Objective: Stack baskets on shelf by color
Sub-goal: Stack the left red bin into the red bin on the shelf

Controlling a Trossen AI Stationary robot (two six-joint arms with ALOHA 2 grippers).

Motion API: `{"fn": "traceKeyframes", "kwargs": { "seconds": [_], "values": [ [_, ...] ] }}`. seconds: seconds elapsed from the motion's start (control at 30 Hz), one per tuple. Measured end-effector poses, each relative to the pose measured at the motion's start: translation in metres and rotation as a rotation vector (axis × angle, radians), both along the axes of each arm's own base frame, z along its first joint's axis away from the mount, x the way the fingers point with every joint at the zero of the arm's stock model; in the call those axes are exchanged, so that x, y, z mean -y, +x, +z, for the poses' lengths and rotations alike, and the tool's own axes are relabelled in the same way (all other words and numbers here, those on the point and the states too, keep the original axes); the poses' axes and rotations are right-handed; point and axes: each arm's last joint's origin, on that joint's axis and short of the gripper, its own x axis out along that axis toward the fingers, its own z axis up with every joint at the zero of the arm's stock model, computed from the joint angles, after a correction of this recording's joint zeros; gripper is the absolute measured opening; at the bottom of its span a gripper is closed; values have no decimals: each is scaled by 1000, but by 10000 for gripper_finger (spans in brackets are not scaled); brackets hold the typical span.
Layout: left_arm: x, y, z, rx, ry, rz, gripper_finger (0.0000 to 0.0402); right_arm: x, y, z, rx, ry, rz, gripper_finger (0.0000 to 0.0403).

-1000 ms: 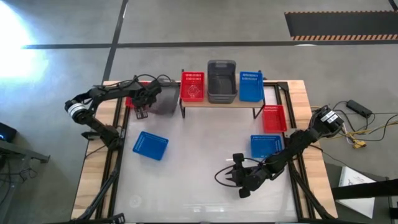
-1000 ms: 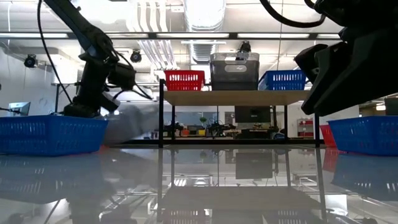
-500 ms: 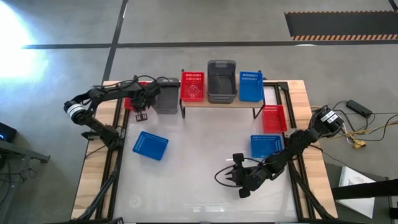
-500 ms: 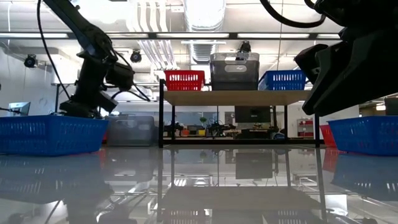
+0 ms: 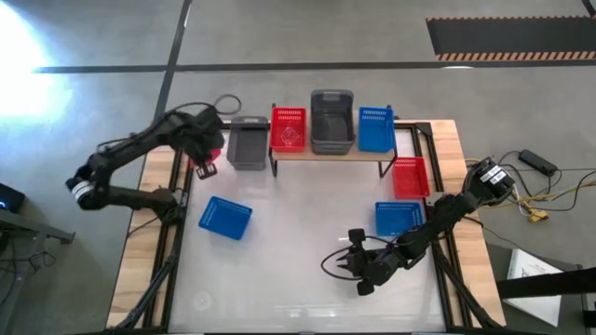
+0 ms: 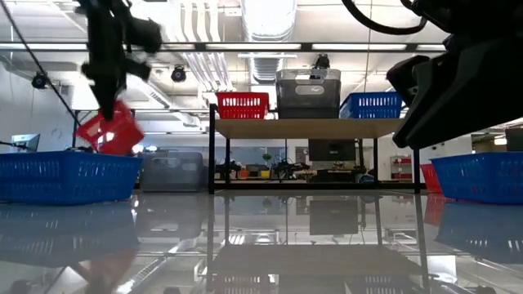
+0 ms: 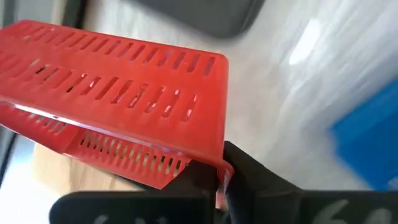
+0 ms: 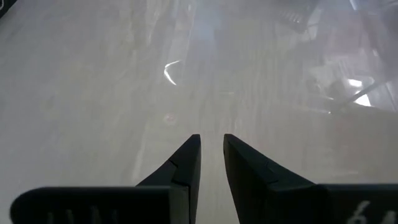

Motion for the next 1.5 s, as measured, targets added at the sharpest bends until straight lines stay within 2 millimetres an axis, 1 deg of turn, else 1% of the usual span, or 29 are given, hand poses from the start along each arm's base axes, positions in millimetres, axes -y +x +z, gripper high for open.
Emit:
{"fn": "traceKeyframes", "kwargs": {
  "seconds": [0.2,0.27,0.33,0.4,0.47,0.53,0.6,0.7,0.83,0.97,1.03,1.13,1.2,1.27,1.37,1.5],
  "values": [
    [24,-12,53,258,113,24,0,-1,1,2,5,-3,6,60],
    [33,-12,68,350,139,18,0,-1,1,2,7,-2,6,59],
    [43,-6,84,466,152,-23,0,-1,1,2,7,-3,6,59],
    [52,5,98,597,170,-82,0,-1,1,2,10,-7,2,59],
    [61,23,109,702,173,-157,0,0,2,2,17,-16,-7,58],
    [69,44,117,767,174,-239,0,-1,2,3,26,-19,-5,59],
    [76,70,120,786,164,-300,0,-1,3,4,40,-24,6,59],
    [79,110,121,722,170,-346,0,-3,5,6,66,-26,22,58],
    [70,158,120,526,219,-339,0,-3,5,7,73,-26,27,57],
    [60,193,119,302,267,-301,0,-3,5,7,73,-17,20,57],
    [55,207,117,223,268,-298,0,-3,5,7,73,-15,19,57],
    [48,229,109,135,275,-309,0,-3,5,7,72,-14,20,57],
    [45,241,101,84,290,-321,0,-3,5,7,72,-13,18,57],
    [43,248,90,35,311,-344,0,-3,5,7,72,-13,18,57],
    [40,249,81,-4,308,-349,0,-3,5,7,71,-12,18,57],
    [39,248,82,-7,307,-338,0,-3,5,6,70,-14,18,57]
  ]
}}
